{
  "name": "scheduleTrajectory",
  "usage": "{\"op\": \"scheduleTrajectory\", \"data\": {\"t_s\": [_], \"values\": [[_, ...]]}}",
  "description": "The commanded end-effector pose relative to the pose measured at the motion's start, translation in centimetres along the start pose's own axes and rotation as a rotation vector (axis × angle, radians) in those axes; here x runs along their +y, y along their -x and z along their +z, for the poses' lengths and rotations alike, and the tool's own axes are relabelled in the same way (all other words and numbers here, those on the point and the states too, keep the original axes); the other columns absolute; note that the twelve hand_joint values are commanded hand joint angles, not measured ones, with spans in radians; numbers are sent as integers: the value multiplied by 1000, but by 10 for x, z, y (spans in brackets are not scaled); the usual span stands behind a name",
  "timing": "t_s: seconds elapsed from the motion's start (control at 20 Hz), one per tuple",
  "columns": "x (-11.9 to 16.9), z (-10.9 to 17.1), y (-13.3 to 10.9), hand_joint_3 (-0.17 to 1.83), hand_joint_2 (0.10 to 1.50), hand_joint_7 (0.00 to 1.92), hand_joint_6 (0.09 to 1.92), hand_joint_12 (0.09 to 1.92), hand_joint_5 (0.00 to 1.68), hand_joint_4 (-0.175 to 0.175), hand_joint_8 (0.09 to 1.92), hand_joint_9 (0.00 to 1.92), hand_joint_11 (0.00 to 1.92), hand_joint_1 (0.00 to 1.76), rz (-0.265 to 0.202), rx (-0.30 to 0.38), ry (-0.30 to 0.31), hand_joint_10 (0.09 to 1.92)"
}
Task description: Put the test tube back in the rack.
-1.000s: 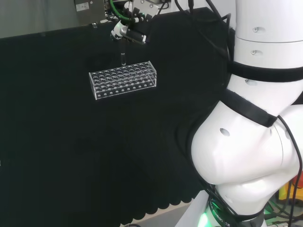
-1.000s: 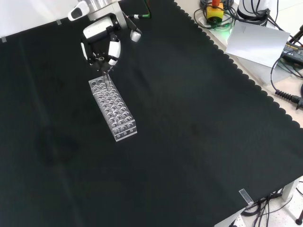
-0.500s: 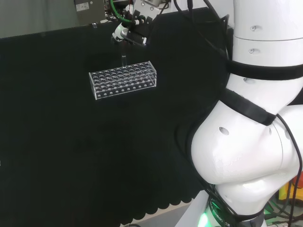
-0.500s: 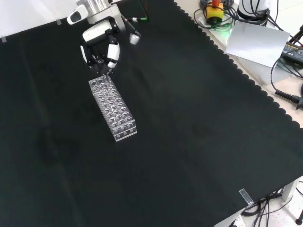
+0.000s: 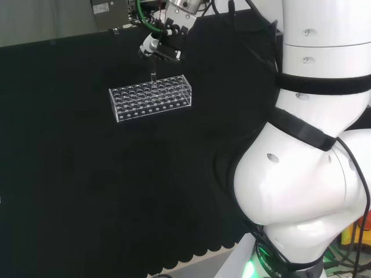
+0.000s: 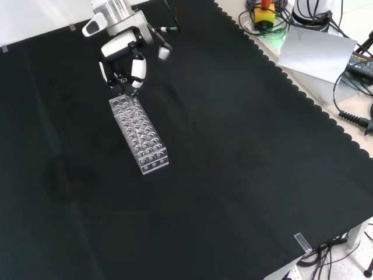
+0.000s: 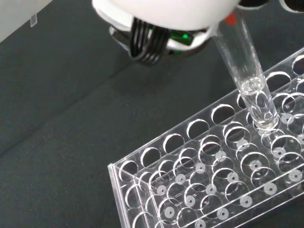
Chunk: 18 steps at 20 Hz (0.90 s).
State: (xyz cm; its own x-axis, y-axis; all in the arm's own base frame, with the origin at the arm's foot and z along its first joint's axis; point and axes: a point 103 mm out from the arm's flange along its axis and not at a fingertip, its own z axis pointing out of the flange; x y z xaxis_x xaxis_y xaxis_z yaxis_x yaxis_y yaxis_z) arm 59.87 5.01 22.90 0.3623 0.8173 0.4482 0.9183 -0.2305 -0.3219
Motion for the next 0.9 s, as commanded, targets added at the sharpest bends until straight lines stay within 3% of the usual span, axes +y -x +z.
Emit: {"op": "scheduleTrajectory", "data": {"t_s": [0.05,0.9], "values": [[1,5,3,595,656,1821,422,842,1388,-175,357,1708,1335,1231,9,5,-5,373],[12,-1,-2,596,655,1821,421,842,1388,-175,356,1706,1334,1231,10,12,-2,375]]}}
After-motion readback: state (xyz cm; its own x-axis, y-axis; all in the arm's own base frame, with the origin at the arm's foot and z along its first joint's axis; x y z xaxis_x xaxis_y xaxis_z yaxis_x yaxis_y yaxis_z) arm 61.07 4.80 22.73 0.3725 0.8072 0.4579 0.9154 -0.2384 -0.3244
